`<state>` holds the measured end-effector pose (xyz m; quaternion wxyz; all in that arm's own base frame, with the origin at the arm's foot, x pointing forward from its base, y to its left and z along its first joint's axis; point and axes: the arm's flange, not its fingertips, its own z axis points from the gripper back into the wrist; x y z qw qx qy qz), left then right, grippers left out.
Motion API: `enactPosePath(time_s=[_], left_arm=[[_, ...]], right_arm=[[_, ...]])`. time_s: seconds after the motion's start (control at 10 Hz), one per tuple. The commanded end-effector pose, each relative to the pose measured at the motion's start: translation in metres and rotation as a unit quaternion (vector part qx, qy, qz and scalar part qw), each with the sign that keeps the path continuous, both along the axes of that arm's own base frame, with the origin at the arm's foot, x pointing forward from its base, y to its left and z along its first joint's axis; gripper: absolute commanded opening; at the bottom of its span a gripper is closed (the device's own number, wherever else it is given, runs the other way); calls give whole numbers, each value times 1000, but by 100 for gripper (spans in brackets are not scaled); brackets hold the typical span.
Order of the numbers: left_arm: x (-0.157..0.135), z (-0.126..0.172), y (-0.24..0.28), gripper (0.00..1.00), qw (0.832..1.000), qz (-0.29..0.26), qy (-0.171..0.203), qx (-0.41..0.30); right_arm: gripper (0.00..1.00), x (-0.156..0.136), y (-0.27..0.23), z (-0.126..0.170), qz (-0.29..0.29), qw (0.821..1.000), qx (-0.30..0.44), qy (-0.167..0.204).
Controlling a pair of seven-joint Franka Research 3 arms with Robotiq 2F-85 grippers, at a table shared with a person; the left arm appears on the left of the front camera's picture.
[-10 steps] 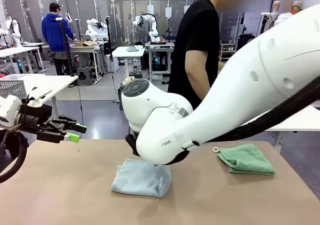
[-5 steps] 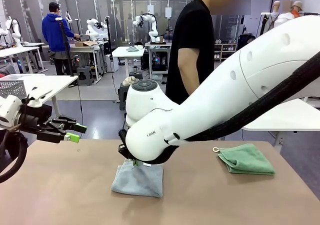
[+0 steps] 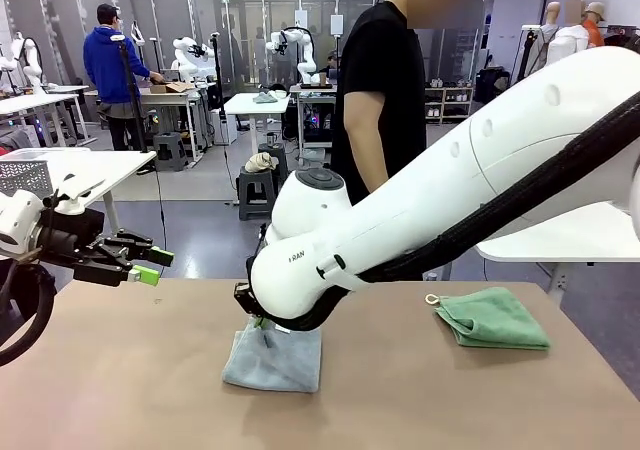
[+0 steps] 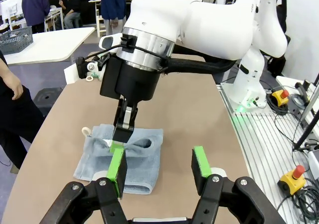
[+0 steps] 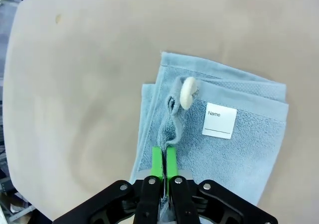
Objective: Fold the towels and place them in the basket.
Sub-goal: When a person lays out a Towel with hook on the table, fold it in half twice.
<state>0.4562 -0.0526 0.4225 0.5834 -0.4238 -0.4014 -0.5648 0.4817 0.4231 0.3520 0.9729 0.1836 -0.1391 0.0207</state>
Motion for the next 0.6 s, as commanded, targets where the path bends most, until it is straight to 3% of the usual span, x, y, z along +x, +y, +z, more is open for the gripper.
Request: enactPosePath(time_s=[0.0,0.3,0.4,0.5], left_arm=[[0,2,0,67,1000,2,-1,-6],[0,2,0,67,1000,2,-1,-6],[0,2,0,67,1000,2,-1,-6],[0,2,0,67,1000,2,-1,-6]], right_arm=[[4,2,-2,-10,11,999,35,-1],[4,6,1,-22,18,998,58,-2],[24,6,1,-25,22,997,72,-5],[24,5,0,-26,25,996,82,-13]])
